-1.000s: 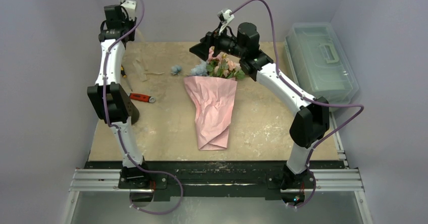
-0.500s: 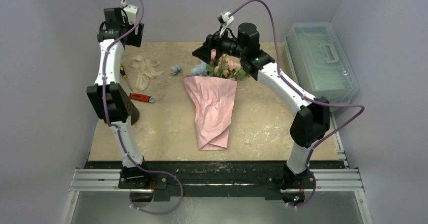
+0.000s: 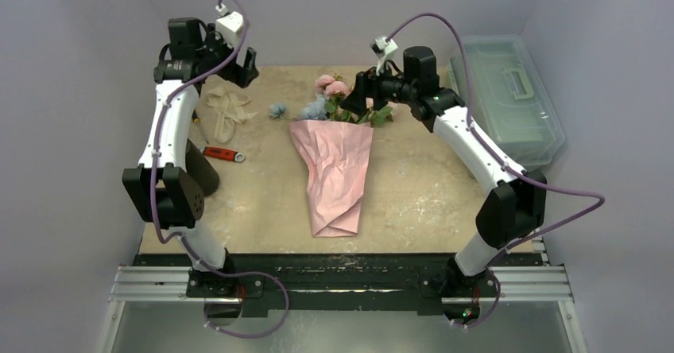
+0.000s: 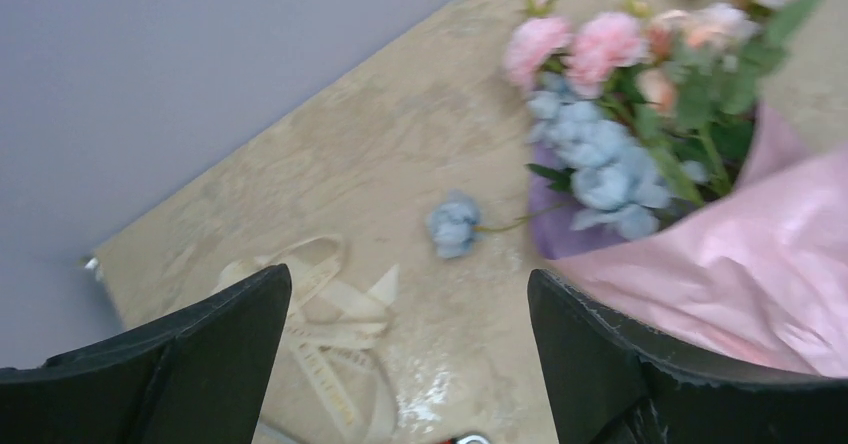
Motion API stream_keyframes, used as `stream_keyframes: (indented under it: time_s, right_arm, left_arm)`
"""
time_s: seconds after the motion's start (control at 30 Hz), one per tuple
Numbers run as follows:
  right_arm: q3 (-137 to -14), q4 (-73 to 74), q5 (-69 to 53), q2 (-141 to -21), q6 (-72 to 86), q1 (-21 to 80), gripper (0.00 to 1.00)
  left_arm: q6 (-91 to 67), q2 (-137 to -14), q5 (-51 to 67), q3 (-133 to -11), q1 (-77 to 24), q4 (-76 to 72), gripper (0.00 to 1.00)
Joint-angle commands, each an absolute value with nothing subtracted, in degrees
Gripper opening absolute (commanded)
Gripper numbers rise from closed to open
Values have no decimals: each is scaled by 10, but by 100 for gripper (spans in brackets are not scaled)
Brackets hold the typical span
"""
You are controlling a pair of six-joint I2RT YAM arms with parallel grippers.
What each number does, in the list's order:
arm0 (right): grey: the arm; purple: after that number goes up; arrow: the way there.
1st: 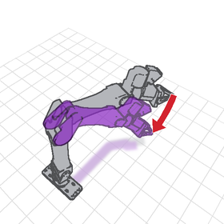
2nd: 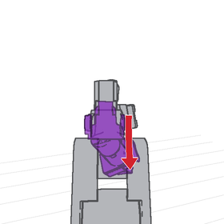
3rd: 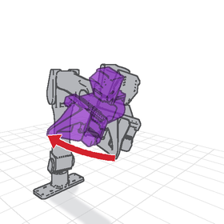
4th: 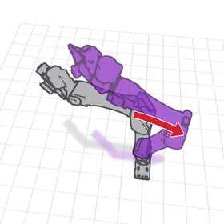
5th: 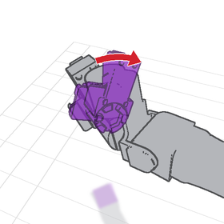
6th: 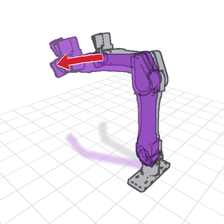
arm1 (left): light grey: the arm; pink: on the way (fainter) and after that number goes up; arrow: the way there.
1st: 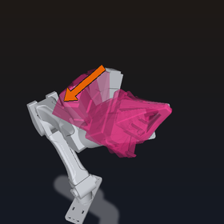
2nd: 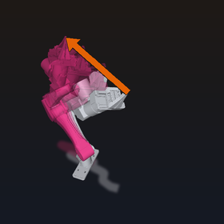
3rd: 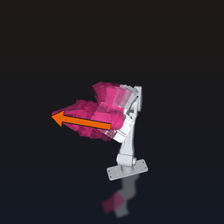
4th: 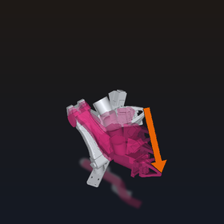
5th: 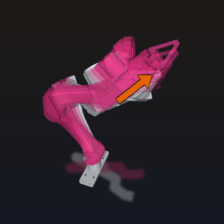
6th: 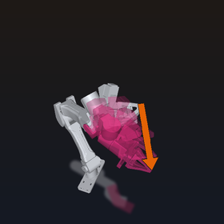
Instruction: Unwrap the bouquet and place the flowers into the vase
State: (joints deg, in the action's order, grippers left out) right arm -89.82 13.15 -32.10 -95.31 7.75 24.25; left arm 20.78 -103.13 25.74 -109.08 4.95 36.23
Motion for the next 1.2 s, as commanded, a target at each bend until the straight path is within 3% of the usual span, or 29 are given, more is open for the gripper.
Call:
stream_keyframes:
  time_s: [0.0,0.2,0.37,0.6,0.73,0.97,1.17]
  right_arm:
    - [-855,218,-326,-914,29,209,82]
    - [-774,234,-318,-917,4,169,83]
    - [-761,275,-345,-953,-15,153,83]
    - [-696,241,-416,-969,19,153,80]
    - [-669,207,-445,-989,60,154,78]
    - [-661,158,-456,-1027,78,153,58]
    - [-687,138,-465,-1061,84,154,39]
  left_arm:
    - [251,-975,386,-1014,-2,330,89]
    - [305,-941,414,-951,-72,340,94]
    - [258,-944,444,-905,-105,400,90]
    - [73,-879,452,-663,-126,218,84]
    - [30,-890,456,-622,-131,189,85]
    - [-33,-929,448,-571,-143,109,85]
    - [-63,-976,444,-573,-148,54,71]
